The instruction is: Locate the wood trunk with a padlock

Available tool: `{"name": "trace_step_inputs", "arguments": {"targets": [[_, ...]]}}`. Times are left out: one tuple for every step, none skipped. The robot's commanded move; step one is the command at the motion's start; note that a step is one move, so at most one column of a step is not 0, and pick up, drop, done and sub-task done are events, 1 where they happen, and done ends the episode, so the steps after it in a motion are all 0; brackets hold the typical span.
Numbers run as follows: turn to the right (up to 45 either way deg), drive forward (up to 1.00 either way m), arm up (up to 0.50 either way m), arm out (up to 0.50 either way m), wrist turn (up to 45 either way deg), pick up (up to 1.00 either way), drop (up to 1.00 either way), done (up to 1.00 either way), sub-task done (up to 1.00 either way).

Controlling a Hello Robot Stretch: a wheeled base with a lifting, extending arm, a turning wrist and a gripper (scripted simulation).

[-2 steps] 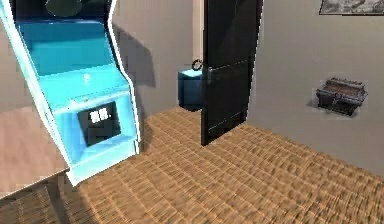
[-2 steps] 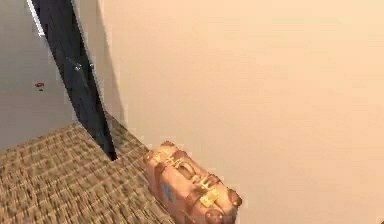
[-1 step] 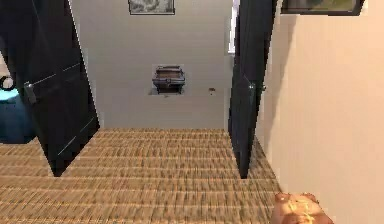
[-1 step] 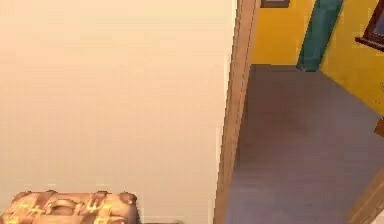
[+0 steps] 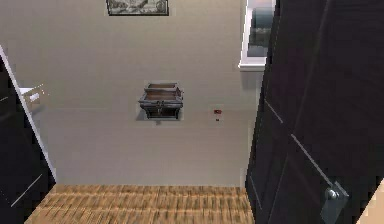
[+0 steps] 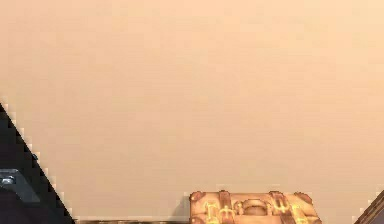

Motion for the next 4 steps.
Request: {"name": "trace_step_inputs", "arguments": {"targets": [[6.0, 0.0, 0.0, 0.0, 0.0, 0.0, 0.0, 0.0, 0.0], [0.0, 0.3, 0.0, 0.0, 0.0, 0.0, 0.0, 0.0, 0.0], [-6.0, 0.0, 0.0, 0.0, 0.0, 0.0, 0.0, 0.0, 0.0], [0.0, 1.0, 0.0, 0.0, 0.0, 0.0, 0.0, 0.0, 0.0]]}}
